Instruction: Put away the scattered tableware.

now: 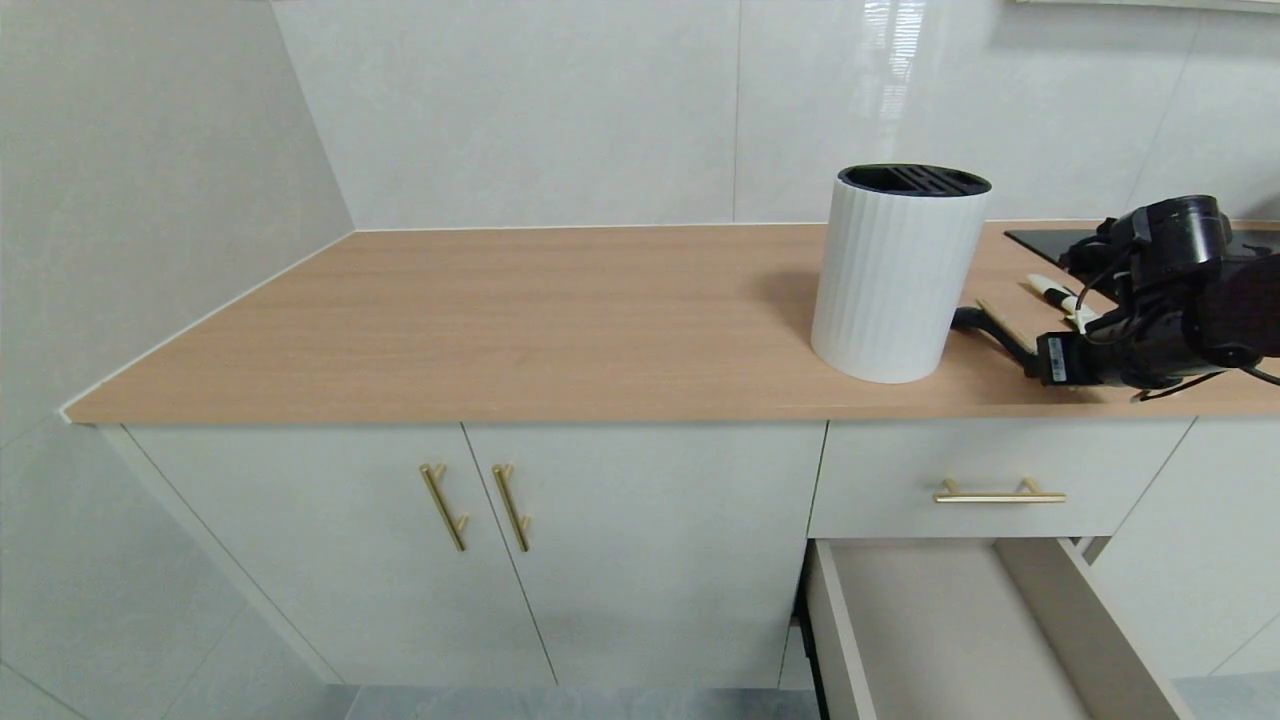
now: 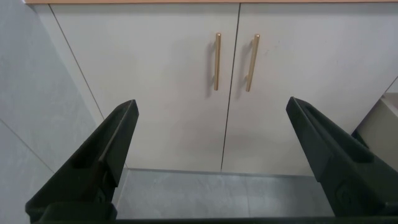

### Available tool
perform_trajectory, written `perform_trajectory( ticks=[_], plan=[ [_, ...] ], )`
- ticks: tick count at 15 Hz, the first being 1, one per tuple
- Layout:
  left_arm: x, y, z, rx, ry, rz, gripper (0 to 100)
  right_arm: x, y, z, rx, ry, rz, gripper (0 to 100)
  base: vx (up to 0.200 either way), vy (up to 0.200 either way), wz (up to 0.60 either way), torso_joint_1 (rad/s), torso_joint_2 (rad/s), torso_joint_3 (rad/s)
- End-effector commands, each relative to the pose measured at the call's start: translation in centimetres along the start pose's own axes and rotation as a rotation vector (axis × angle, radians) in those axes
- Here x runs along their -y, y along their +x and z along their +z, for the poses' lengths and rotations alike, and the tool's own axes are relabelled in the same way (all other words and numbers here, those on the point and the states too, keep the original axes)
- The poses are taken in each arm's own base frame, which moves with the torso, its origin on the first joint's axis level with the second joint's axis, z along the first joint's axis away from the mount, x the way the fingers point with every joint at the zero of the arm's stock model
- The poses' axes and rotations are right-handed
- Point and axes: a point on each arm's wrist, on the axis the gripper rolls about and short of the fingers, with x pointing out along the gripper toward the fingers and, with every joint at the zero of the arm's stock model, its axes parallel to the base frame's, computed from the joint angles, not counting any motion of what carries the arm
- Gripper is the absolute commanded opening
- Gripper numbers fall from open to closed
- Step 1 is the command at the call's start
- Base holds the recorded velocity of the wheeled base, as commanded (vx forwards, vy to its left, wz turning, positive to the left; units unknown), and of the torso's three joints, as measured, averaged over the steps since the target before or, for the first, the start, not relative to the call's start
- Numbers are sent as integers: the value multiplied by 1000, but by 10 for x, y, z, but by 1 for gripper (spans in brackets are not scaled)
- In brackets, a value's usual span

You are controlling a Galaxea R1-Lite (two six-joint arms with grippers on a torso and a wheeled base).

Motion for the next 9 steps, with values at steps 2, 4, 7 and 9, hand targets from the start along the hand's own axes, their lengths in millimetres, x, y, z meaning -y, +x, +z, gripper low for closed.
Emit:
perform_trajectory(
  ticks=[2,4,7,9],
  plan=[
    [0,0,0,-1,-1,-1,100,0,-3,1,5,0,0,0,0,0,0,0,0,0],
    [0,0,0,-2,-1,-1,100,1,-4,1,9,1,0,0,0,0,0,0,0,0],
    [0,0,0,2,-1,1,100,3,-16,6,36,9,-4,0,0,0,0,0,0,0],
    [0,0,0,1,-1,1,100,7,-37,9,72,18,-1,0,0,0,0,0,0,0]
  ],
)
